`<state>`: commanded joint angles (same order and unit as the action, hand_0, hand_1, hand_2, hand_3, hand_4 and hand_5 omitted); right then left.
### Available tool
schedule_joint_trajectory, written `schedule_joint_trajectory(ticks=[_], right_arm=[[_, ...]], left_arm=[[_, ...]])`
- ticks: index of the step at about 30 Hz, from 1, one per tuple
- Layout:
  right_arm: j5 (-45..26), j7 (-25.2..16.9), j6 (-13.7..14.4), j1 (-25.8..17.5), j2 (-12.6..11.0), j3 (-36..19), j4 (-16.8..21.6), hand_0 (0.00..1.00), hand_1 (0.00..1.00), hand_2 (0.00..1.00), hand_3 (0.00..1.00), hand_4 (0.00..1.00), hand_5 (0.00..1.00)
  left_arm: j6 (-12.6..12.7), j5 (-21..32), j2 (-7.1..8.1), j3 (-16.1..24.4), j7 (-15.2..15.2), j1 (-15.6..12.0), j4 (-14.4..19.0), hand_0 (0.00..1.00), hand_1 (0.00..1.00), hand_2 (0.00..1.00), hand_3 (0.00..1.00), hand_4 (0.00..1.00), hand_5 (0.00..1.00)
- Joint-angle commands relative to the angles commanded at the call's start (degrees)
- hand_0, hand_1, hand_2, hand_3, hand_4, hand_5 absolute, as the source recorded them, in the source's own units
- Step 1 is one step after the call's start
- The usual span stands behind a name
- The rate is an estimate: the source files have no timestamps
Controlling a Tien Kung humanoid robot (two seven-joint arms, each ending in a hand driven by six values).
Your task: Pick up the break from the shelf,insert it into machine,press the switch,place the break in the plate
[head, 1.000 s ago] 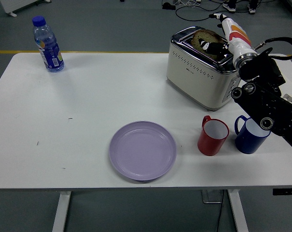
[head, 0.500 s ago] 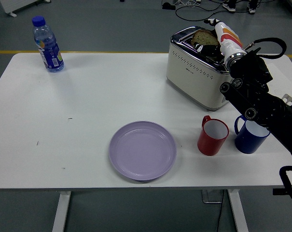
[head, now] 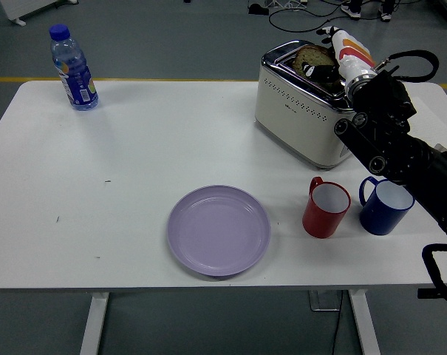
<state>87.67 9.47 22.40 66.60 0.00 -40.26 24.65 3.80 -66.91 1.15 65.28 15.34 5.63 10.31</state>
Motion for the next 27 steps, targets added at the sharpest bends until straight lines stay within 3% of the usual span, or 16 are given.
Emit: schedule_joint_trajectory(ticks=[1, 2, 7, 8, 13, 14, 25, 26, 27], right_arm=[[-0.37, -0.01, -0.07, 0.09, 0.00, 0.15, -0.40, 0.583, 0.632, 0.659, 0.791, 0.722, 0.227], [-0.54, -0.01, -0.11, 0.13, 0.00, 0.26, -0.62, 0.460, 0.547, 0.588, 0.758, 0.717, 0.218], [-0.74, -0.04, -0.45, 0.34, 0.00, 0.96, -1.27, 0.460, 0.547, 0.588, 0.758, 0.717, 0.218], [-0.77, -0.07, -0.48, 0.37, 0.00, 1.01, -1.34, 0.388, 0.495, 0.540, 0.731, 0.711, 0.210], [-0.78, -0.57, -0.69, 0.61, 0.00, 1.27, -1.75, 0.388, 0.495, 0.540, 0.731, 0.711, 0.210], [-0.43, -0.64, -0.82, 0.66, 0.00, 1.36, -1.76, 0.293, 0.403, 0.459, 0.650, 0.703, 0.200], [0.46, -0.72, -0.91, 1.36, 0.00, 2.32, -3.32, 0.240, 0.356, 0.419, 0.611, 0.700, 0.189], [0.48, -0.79, -0.74, 1.40, 0.00, 2.39, -3.38, 0.166, 0.295, 0.396, 0.563, 0.678, 0.147], [0.48, -0.89, -0.52, 1.45, 0.00, 2.47, -3.46, 0.166, 0.295, 0.396, 0.563, 0.678, 0.147]], left_arm=[[0.02, 0.06, 0.01, -0.07, -0.01, 0.01, 0.00, 0.667, 0.608, 0.732, 0.706, 0.529, 0.998], [0.02, 0.08, 0.02, -0.10, -0.02, 0.02, 0.00, 0.668, 0.607, 0.731, 0.705, 0.529, 0.998], [0.06, 0.09, 0.05, -0.13, -0.06, 0.12, 0.00, 0.668, 0.607, 0.731, 0.705, 0.529, 0.998], [0.06, 0.09, 0.05, -0.14, -0.06, 0.13, 0.00, 0.668, 0.606, 0.731, 0.706, 0.528, 0.998], [0.09, 0.04, 0.07, -0.12, -0.09, 0.18, 0.00, 0.668, 0.606, 0.731, 0.706, 0.528, 0.998], [0.10, 0.02, 0.07, -0.10, -0.09, 0.18, 0.00, 0.668, 0.604, 0.731, 0.704, 0.530, 0.998], [0.16, 0.03, 0.07, -0.11, -0.10, 0.19, 0.00, 0.668, 0.604, 0.731, 0.705, 0.528, 0.998], [0.16, 0.00, 0.07, -0.09, -0.10, 0.20, 0.00, 0.668, 0.603, 0.731, 0.704, 0.530, 0.998], [0.16, -0.04, 0.07, -0.07, -0.10, 0.21, 0.00, 0.668, 0.603, 0.731, 0.704, 0.530, 0.998]])
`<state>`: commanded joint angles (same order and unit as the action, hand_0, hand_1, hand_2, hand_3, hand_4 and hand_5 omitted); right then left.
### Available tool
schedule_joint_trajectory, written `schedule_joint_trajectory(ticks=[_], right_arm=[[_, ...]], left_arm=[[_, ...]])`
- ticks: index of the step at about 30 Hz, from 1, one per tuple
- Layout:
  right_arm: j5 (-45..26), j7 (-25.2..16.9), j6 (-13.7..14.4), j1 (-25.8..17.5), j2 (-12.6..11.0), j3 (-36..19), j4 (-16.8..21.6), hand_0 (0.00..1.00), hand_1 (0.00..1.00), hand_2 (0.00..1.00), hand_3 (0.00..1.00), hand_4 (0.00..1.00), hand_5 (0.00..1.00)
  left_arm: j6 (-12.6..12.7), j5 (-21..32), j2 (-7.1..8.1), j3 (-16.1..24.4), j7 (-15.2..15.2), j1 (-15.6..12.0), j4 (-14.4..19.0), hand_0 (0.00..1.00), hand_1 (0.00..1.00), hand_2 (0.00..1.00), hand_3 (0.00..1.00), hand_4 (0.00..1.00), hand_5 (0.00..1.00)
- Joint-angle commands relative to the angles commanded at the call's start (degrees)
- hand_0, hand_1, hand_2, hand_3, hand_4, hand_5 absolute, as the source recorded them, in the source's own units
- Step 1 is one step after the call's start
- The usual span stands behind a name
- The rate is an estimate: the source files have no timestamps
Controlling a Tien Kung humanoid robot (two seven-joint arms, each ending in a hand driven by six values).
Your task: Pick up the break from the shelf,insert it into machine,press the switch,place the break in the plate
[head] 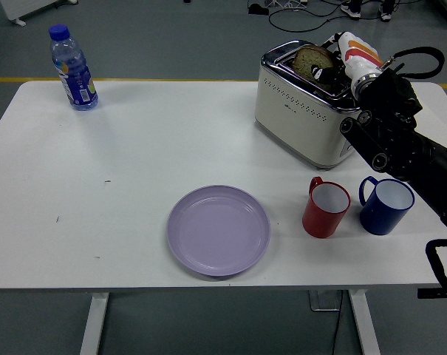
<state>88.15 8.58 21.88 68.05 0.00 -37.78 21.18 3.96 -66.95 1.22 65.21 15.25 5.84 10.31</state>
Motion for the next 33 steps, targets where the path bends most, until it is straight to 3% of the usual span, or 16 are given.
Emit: schedule_joint_trajectory(ticks=[10, 11, 18, 31, 33], right_arm=[[-0.02, -0.99, 1.30, 0.05, 0.00, 0.95, -0.79, 0.116, 0.278, 0.384, 0.519, 0.652, 0.100], [0.11, -1.12, 1.45, 0.03, 0.00, 1.02, -0.81, 0.075, 0.264, 0.372, 0.505, 0.589, 0.002], [1.48, -1.56, 2.42, 0.43, 0.00, 0.88, -0.28, 0.083, 0.258, 0.369, 0.505, 0.568, 0.002], [0.49, -4.04, 9.30, 0.67, 0.00, 0.48, 2.39, 0.114, 0.255, 0.354, 0.500, 0.511, 0.002], [0.16, -4.76, 12.01, 0.47, 0.00, -0.29, 3.64, 0.114, 0.255, 0.354, 0.500, 0.511, 0.002]], left_arm=[[-0.05, -0.51, 0.04, 0.14, 0.10, -0.05, 0.00, 0.669, 0.603, 0.731, 0.705, 0.533, 0.998], [-0.06, -0.59, 0.03, 0.19, 0.10, -0.07, 0.00, 0.668, 0.603, 0.731, 0.705, 0.532, 0.998], [-0.14, -1.18, 0.03, 0.57, 0.17, -0.38, 0.00, 0.669, 0.603, 0.731, 0.705, 0.532, 0.998], [-0.16, -1.07, 0.10, 0.54, 0.14, -0.67, 0.00, 0.668, 0.603, 0.731, 0.704, 0.531, 0.998], [-0.13, -0.90, 0.10, 0.55, 0.09, -0.66, 0.00, 0.668, 0.603, 0.731, 0.704, 0.531, 0.998]])
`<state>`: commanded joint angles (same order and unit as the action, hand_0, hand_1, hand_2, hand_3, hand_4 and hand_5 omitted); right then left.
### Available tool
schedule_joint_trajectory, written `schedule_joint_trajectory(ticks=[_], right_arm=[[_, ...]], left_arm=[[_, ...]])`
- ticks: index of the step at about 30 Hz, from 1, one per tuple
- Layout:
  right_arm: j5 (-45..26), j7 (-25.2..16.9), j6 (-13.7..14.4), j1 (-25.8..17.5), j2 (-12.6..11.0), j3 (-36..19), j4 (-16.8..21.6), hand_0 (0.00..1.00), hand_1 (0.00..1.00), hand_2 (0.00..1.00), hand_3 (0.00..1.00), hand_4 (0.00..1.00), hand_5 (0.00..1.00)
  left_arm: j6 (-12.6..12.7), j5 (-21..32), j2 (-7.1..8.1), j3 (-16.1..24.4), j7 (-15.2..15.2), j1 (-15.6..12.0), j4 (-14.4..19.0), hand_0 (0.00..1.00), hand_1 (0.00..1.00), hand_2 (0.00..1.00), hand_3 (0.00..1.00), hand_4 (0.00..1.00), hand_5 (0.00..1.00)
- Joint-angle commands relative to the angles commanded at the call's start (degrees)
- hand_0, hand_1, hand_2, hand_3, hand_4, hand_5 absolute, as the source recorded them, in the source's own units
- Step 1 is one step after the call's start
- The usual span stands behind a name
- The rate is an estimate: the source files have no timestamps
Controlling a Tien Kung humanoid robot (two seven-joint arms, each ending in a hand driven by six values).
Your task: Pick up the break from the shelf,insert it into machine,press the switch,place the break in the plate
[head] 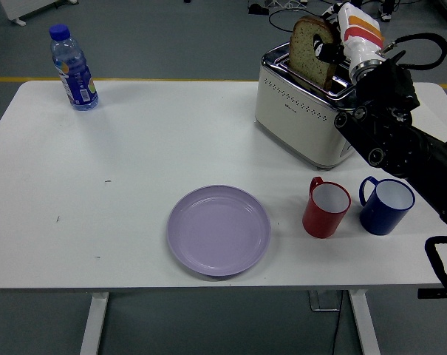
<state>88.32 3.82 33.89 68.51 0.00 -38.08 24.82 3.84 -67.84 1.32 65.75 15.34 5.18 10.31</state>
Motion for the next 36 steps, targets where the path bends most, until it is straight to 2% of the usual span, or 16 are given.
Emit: schedule_joint_trajectory(ticks=[2, 5, 18, 22, 26, 30, 36], right_arm=[[-0.12, -0.35, 1.21, -0.19, 0.00, -0.48, 0.92, 0.123, 0.221, 0.347, 0.496, 0.483, 0.002], [-0.06, -0.96, 3.06, -0.65, -0.56, -1.40, 3.36, 0.123, 0.221, 0.347, 0.496, 0.483, 0.002], [0.88, -1.82, 3.09, -2.00, -8.84, -3.84, 18.74, 0.126, 0.223, 0.339, 0.485, 0.470, 0.002], [-1.42, -0.44, 2.87, -3.06, -12.64, -2.87, 25.93, 0.127, 0.219, 0.337, 0.484, 0.456, 0.002], [-2.65, 1.38, 0.67, -4.40, -16.40, -2.16, 34.35, 0.129, 0.217, 0.336, 0.484, 0.453, 0.002], [-3.93, 2.64, -1.05, -6.02, -19.39, -1.53, 42.49, 0.129, 0.217, 0.336, 0.484, 0.453, 0.002], [-7.74, 4.19, -2.80, -8.20, -22.57, 0.28, 52.14, 0.131, 0.215, 0.333, 0.478, 0.478, 0.002]], left_arm=[[0.01, 0.07, 0.00, -0.01, -0.01, 0.01, 0.00, 0.668, 0.603, 0.731, 0.704, 0.530, 0.998], [0.01, 0.14, 0.00, 0.03, -0.03, 0.02, 0.00, 0.668, 0.603, 0.731, 0.704, 0.530, 0.998], [0.01, -0.06, -0.05, 0.58, -0.05, -0.15, 0.00, 0.670, 0.603, 0.731, 0.704, 0.529, 0.998], [0.04, -0.25, -0.11, 0.97, -0.12, -0.28, 0.00, 0.667, 0.603, 0.732, 0.704, 0.529, 0.998], [0.00, -0.78, -0.18, 1.57, -0.15, -0.40, 0.00, 0.668, 0.606, 0.731, 0.704, 0.528, 0.998], [-0.04, -0.88, -0.25, 1.74, -0.16, -0.47, 0.00, 0.668, 0.606, 0.731, 0.704, 0.528, 0.998], [-0.05, -0.87, -0.38, 1.79, -0.18, -0.54, 0.00, 0.668, 0.606, 0.731, 0.704, 0.529, 0.998]])
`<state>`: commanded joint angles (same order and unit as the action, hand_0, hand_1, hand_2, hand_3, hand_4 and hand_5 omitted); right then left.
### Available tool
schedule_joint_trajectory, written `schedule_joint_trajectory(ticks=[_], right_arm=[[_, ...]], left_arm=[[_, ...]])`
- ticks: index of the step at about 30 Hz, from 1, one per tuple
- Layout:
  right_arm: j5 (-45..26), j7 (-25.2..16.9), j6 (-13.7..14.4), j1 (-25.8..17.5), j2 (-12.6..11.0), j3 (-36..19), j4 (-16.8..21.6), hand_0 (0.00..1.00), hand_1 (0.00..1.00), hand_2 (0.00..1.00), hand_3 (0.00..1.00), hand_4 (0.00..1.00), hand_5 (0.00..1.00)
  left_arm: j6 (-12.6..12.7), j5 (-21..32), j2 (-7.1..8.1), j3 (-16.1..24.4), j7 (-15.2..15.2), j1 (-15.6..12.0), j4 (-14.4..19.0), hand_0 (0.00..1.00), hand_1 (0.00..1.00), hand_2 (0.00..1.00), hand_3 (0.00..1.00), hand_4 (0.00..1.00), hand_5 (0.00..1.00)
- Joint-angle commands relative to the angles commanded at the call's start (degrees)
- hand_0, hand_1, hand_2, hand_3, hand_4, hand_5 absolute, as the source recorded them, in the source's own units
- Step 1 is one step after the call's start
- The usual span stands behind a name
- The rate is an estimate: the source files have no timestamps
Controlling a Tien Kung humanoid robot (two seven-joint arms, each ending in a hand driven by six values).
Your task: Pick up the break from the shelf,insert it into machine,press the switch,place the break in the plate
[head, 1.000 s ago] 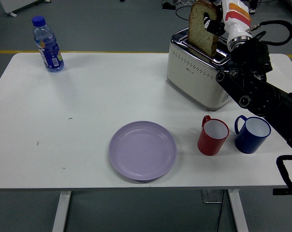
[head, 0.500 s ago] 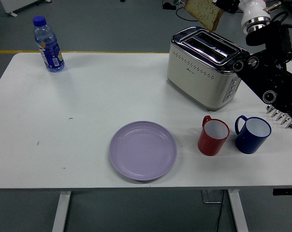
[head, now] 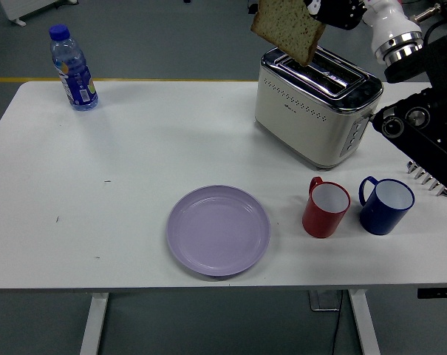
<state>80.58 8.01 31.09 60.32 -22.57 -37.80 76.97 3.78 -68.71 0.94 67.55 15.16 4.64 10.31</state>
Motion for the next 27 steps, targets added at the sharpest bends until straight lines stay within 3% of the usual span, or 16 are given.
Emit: schedule_joint_trajectory(ticks=[9, 12, 17, 19, 25, 27], right_arm=[[-11.76, 1.55, -2.39, -2.29, -3.44, 4.14, 10.71, 0.126, 0.213, 0.329, 0.475, 0.484, 0.002], [-16.90, 2.37, -3.75, -2.54, -3.71, 6.24, 12.44, 0.126, 0.213, 0.329, 0.475, 0.484, 0.002], [-26.67, 4.27, -6.90, -2.53, -2.99, 10.78, 12.75, 0.126, 0.212, 0.328, 0.476, 0.489, 0.002], [-27.76, 4.42, -7.20, -2.51, -2.90, 11.20, 12.70, 0.126, 0.212, 0.328, 0.476, 0.489, 0.002], [-33.49, 6.47, -12.49, -2.76, -0.33, 17.61, 9.89, 0.123, 0.211, 0.327, 0.475, 0.485, 0.002], [-34.09, 6.61, -12.96, -2.81, -0.13, 18.13, 9.63, 0.124, 0.210, 0.326, 0.475, 0.491, 0.002]], left_arm=[[0.00, 0.02, -0.13, 0.06, -0.07, -0.09, 0.00, 0.668, 0.607, 0.731, 0.704, 0.528, 0.998], [0.01, 0.13, -0.15, -0.03, -0.11, -0.08, 0.00, 0.668, 0.607, 0.731, 0.704, 0.528, 0.998], [0.00, 0.06, -0.18, -0.05, -0.12, -0.10, 0.00, 0.668, 0.611, 0.731, 0.703, 0.528, 0.998], [0.00, 0.07, -0.18, -0.06, -0.12, -0.11, 0.00, 0.668, 0.611, 0.731, 0.703, 0.528, 0.998], [-0.01, -0.33, -0.20, -0.01, -0.06, -0.22, 0.00, 0.668, 0.612, 0.731, 0.704, 0.527, 0.998], [-0.01, -0.38, -0.19, 0.00, -0.05, -0.23, 0.00, 0.666, 0.612, 0.731, 0.704, 0.526, 0.998]])
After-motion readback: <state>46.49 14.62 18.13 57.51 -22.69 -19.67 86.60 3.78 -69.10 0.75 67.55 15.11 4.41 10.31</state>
